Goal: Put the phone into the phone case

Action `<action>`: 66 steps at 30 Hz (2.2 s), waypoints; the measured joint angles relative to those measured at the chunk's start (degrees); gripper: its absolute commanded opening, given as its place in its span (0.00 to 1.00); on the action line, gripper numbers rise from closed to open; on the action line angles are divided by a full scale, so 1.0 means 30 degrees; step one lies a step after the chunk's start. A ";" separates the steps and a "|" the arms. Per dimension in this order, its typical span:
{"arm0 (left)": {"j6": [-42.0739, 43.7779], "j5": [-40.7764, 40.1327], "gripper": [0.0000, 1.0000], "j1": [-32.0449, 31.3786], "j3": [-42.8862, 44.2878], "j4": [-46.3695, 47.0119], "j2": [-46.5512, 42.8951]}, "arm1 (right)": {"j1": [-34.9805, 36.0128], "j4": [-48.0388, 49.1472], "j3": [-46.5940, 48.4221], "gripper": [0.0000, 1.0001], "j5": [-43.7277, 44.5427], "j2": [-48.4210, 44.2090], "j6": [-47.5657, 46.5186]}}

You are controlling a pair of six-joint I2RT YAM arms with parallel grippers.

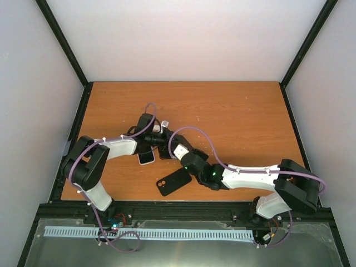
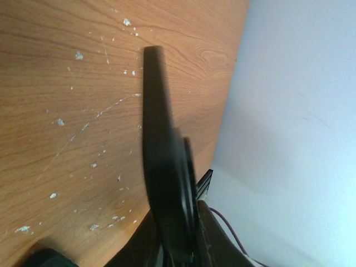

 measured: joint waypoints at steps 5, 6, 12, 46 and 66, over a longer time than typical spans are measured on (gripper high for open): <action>-0.0153 -0.0124 0.48 0.0000 -0.0248 -0.0124 -0.0896 | 0.0029 0.0051 -0.0015 0.03 0.0022 -0.0561 0.0313; -0.0015 -0.0109 0.55 -0.0015 -0.0277 -0.0117 -0.1253 | -0.0007 0.0000 -0.0015 0.03 -0.0036 -0.0736 0.0488; 0.0838 -0.0940 0.83 0.0044 -0.0721 -0.0648 -0.4109 | -0.0233 -0.1166 0.0073 0.03 -0.1647 -0.2572 0.1960; 0.2164 -0.6288 0.48 -0.1399 -1.0783 -1.0091 -1.4775 | -0.5763 -1.4564 0.5311 0.03 -2.0575 -0.3643 0.7249; 0.2018 -0.6732 0.34 -0.2754 -0.9850 -1.0287 -1.2619 | -0.6696 -1.4273 0.4779 0.03 -2.0305 -0.4940 0.7548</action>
